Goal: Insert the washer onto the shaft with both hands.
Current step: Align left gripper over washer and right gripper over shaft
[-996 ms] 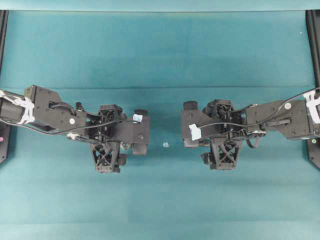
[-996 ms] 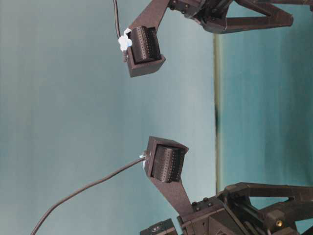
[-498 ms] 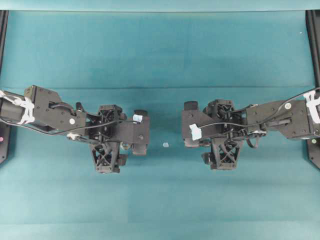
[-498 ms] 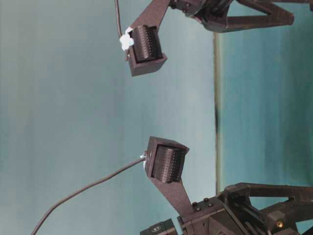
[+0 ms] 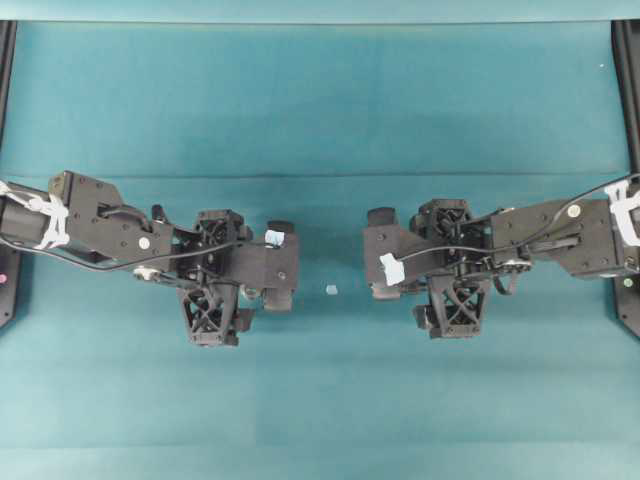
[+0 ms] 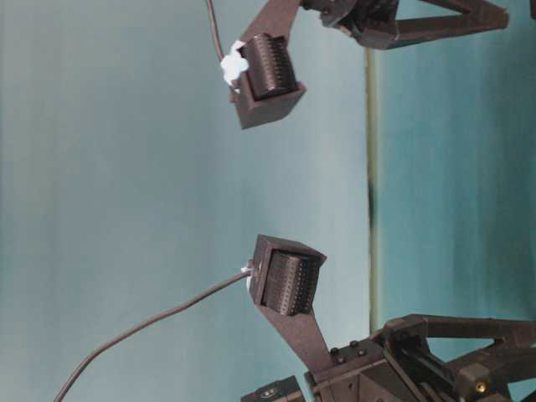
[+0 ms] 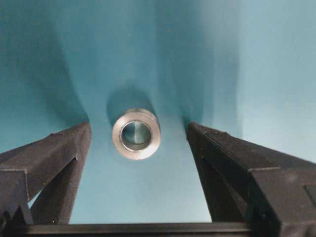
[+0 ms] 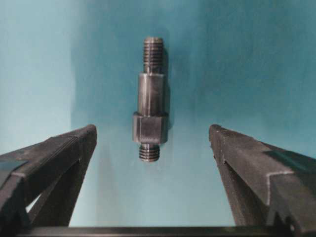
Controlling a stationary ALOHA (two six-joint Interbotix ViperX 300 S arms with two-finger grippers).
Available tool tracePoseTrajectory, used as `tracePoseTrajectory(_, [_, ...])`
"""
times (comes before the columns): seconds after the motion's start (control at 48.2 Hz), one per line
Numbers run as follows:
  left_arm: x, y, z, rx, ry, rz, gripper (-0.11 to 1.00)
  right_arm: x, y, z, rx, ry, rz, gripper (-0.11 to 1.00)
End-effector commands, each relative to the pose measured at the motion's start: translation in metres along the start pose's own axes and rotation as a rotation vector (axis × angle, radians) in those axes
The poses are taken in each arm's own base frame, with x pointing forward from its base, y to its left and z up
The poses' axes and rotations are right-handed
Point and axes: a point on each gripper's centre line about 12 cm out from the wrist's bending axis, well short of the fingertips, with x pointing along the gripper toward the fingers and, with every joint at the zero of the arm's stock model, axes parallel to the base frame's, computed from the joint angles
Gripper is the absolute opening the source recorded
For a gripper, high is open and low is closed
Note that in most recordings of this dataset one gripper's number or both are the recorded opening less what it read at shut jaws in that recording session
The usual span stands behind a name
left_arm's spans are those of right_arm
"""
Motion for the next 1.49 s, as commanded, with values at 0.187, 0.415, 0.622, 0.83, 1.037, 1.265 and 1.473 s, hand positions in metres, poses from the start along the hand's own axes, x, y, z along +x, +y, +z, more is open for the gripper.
tracePoseTrajectory(0.187, [-0.003, -0.002, 0.003, 0.001, -0.011, -0.002, 0.87, 0.005, 0.000, 0.003, -0.011, -0.003, 0.000, 0.77])
tracePoseTrajectory(0.415, [-0.004, -0.002, 0.004, 0.001, -0.015, -0.002, 0.87, 0.010, -0.003, 0.002, -0.005, 0.005, -0.002, 0.77])
tracePoseTrajectory(0.622, [-0.003, -0.003, 0.003, 0.004, -0.012, -0.003, 0.87, 0.010, -0.009, 0.002, 0.012, 0.005, -0.008, 0.77])
tracePoseTrajectory(0.83, [-0.004, -0.003, 0.003, 0.004, -0.012, -0.003, 0.87, 0.010, -0.012, 0.003, 0.021, 0.005, -0.011, 0.77])
tracePoseTrajectory(1.037, [-0.004, -0.003, 0.003, 0.002, -0.012, -0.003, 0.87, 0.010, -0.012, 0.003, 0.020, 0.002, -0.011, 0.77])
tracePoseTrajectory(1.265, [-0.004, -0.003, 0.001, 0.005, 0.008, -0.002, 0.87, 0.010, -0.012, 0.003, 0.023, 0.002, -0.011, 0.77])
tracePoseTrajectory(1.473, [-0.004, -0.003, 0.000, 0.008, 0.009, -0.002, 0.87, 0.010, -0.012, 0.003, 0.023, 0.002, -0.011, 0.77])
